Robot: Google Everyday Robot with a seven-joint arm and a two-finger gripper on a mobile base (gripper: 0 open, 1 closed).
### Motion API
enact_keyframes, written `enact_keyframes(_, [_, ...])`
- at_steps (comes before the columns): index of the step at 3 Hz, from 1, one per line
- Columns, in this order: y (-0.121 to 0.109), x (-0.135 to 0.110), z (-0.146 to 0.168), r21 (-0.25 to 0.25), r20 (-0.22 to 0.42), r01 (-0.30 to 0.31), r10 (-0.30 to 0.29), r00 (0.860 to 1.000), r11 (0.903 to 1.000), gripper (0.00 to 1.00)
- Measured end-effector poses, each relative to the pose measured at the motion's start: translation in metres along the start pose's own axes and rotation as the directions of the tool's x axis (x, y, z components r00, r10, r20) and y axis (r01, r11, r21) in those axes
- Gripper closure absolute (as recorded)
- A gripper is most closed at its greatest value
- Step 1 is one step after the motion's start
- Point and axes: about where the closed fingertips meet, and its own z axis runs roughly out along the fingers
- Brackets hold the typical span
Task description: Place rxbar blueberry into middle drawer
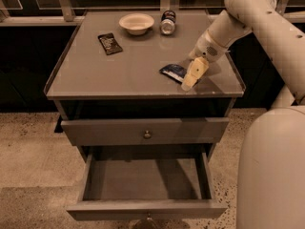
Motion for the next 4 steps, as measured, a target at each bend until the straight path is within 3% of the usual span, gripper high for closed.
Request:
enact_keyframes(1, [0.0031, 0.003, -0.0007, 0.083, -0.018, -0.037, 0.038, 0.999, 0.9959, 0.0])
enact_keyframes(2, [0.0031, 0.003, -0.0006, 0.083, -0.018, -0.037, 0.038, 0.999, 0.9959, 0.0])
enact_keyframes(3, [0.0031, 0.0029, -0.0005, 0.083, -0.018, -0.037, 0.038, 0.999, 0.9959, 0.14])
enact_keyframes(4, [0.0031, 0.0029, -0.0005, 0.083, -0.018, -0.037, 0.038, 0.999, 0.9959, 0.36])
